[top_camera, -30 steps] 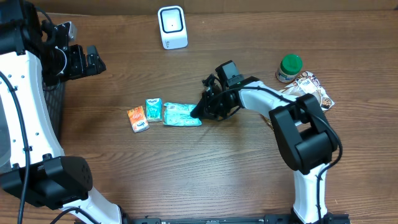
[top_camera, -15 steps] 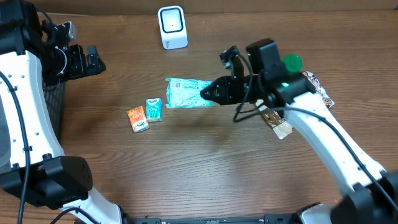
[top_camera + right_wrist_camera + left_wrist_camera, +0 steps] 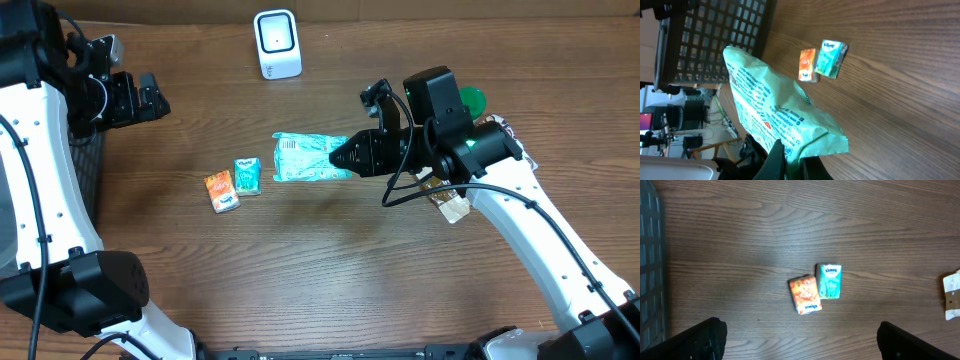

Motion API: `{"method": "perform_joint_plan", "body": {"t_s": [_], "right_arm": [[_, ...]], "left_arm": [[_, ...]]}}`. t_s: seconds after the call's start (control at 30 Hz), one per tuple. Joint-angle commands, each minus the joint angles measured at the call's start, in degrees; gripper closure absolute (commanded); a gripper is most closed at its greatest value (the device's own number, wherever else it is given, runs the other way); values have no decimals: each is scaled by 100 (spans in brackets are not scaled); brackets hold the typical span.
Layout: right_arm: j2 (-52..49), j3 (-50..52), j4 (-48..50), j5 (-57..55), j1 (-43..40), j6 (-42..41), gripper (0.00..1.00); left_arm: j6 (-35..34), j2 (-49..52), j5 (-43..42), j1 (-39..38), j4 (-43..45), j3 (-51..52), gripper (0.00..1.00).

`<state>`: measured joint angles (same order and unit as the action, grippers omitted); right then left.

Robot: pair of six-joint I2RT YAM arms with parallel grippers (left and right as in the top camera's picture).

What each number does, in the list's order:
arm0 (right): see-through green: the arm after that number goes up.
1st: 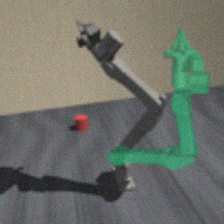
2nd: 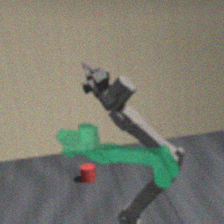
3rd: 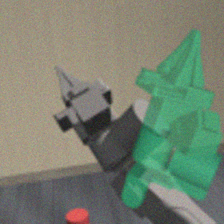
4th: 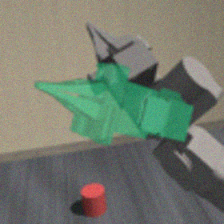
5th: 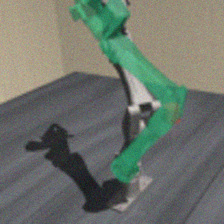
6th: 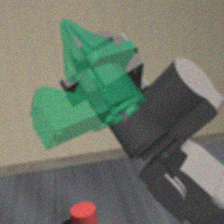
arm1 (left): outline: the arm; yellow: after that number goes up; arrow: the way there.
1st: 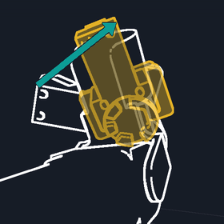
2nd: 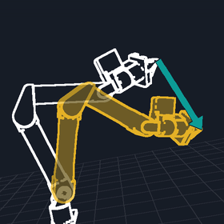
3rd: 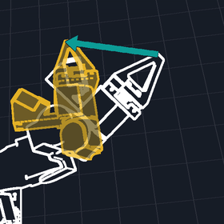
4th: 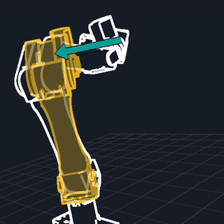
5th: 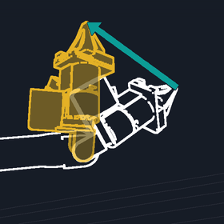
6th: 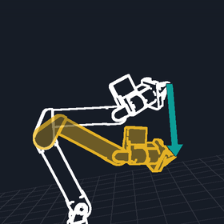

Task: Scan the item barcode
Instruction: 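Lift the teal pack off the table with the right gripper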

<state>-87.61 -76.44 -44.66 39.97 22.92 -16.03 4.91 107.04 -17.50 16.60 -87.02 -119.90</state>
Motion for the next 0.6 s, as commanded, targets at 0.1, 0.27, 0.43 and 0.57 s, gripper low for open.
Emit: {"method": "perform_joint_plan", "body": {"t_s": [0.1,0.27,0.43,0.57], "right_arm": [[173,-44,-72,-4,11,131,96],[173,-44,-212,0,11,131,96],[173,-44,-260,-2,15,131,96],[173,-44,-192,-127,15,138,96]], "left_arm": [[90,-11,11,15,11,-52,0],[90,-11,11,15,11,-52,0],[90,-11,11,15,11,-52,1],[90,-11,11,15,11,-52,0]]}}
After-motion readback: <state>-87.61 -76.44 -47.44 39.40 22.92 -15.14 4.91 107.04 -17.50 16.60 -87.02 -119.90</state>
